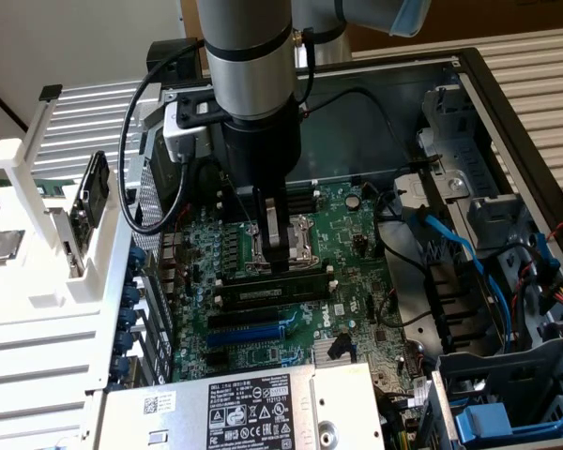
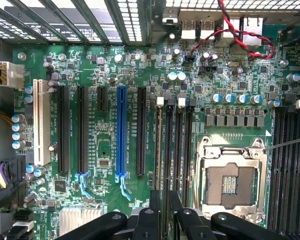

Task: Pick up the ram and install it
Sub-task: 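Press down the ram until it locks into place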

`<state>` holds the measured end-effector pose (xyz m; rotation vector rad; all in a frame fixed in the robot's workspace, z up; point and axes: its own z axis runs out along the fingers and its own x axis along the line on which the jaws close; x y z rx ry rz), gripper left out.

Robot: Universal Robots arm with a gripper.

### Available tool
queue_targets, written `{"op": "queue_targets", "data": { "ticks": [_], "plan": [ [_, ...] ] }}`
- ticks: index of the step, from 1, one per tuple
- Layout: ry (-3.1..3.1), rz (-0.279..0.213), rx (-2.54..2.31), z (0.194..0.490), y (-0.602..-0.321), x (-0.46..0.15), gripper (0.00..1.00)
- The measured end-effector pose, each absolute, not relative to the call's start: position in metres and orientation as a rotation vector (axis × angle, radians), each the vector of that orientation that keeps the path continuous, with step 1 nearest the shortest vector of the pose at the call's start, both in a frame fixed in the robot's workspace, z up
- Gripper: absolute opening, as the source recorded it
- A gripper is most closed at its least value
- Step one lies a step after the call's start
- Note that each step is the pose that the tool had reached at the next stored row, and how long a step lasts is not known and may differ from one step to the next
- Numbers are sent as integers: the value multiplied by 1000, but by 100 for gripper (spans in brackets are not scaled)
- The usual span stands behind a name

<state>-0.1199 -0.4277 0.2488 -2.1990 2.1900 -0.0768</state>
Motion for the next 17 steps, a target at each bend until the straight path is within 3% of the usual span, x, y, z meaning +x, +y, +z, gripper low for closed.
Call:
{"op": "queue_targets", "data": {
  "ticks": [4, 6, 8, 17],
  "plan": [
    [2190, -77, -2199, 249, -428, -120, 21],
    [2190, -77, -2199, 249, -428, -120, 13],
    [2190, -77, -2199, 249, -428, -120, 10],
    [2190, -77, -2199, 249, -428, -122, 10]
  ]
}}
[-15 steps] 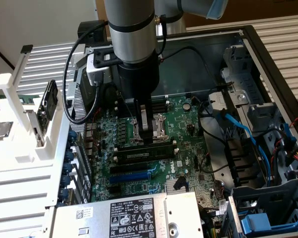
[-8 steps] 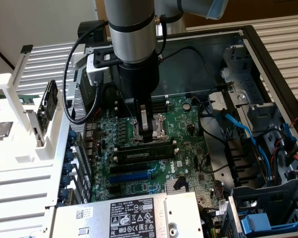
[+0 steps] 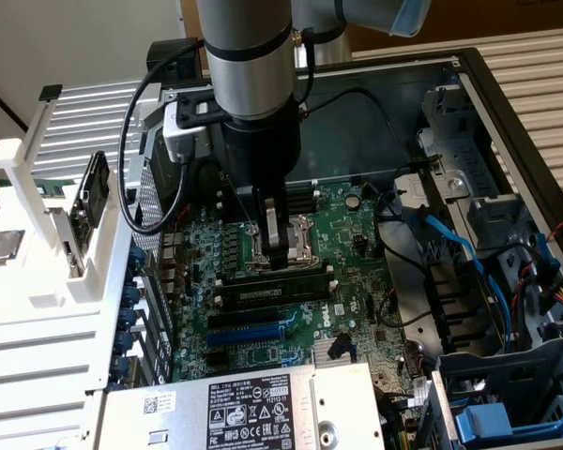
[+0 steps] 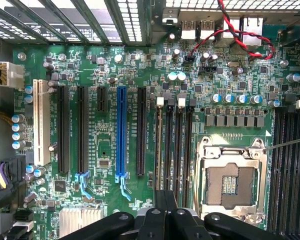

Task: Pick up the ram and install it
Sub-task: 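Press down the ram until it locks into place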

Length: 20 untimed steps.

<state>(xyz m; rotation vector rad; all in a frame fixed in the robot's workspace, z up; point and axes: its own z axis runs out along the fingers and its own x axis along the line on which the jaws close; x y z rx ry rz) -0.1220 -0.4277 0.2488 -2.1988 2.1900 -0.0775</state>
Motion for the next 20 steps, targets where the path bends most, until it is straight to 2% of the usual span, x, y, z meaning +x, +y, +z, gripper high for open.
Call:
{"op": "queue_targets", "data": {
  "ticks": [9, 14, 20],
  "plan": [
    [2191, -75, -2200, 245, -427, -123, 10],
    [2206, -41, -2215, 245, -429, -117, 10],
    [2214, -21, -2223, 243, -429, -115, 10]
  ]
}}
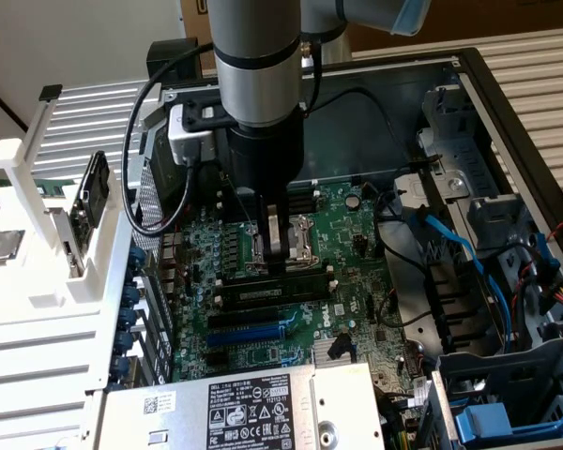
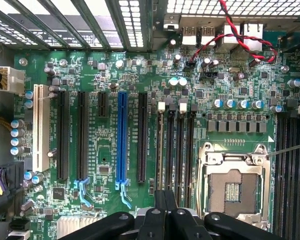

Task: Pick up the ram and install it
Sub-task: 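Press down the ram until it locks into place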

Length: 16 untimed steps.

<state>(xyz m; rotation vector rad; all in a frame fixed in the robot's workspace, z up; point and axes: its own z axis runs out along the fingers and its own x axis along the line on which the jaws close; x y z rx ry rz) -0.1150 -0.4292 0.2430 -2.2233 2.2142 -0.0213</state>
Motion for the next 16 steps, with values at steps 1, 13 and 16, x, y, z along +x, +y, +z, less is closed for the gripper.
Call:
{"op": "queue_targets", "data": {
  "ticks": [1, 13, 16],
  "plan": [
    [2215, -19, -2225, 242, -429, -114, 10],
    [2228, 9, -2237, 235, -429, -109, 10],
    [2229, 13, -2239, 235, -429, -109, 10]
  ]
}}
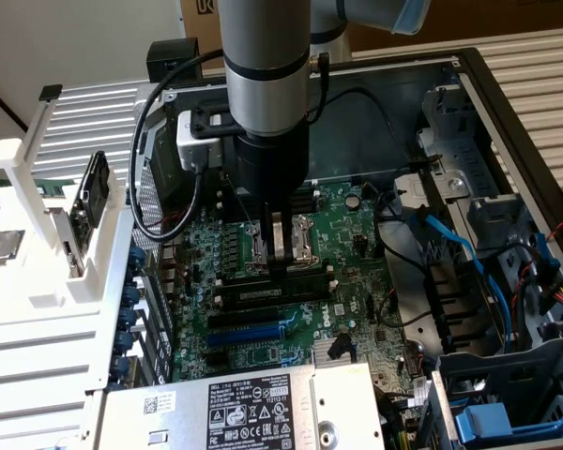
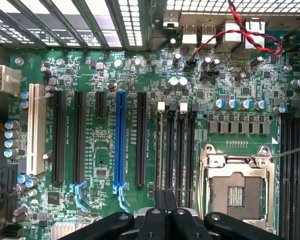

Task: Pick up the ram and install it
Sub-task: 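Press down the ram until it locks into place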

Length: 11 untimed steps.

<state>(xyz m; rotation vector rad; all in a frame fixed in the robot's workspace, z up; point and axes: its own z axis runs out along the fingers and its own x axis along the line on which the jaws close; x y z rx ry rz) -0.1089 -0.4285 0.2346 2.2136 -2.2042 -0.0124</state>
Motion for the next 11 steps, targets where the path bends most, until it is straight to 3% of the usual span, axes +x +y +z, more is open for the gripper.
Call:
{"op": "queue_targets", "data": {
  "ticks": [11],
  "plan": [
    [-2202, -20, 2212, 233, -429, -108, 10]
  ]
}}
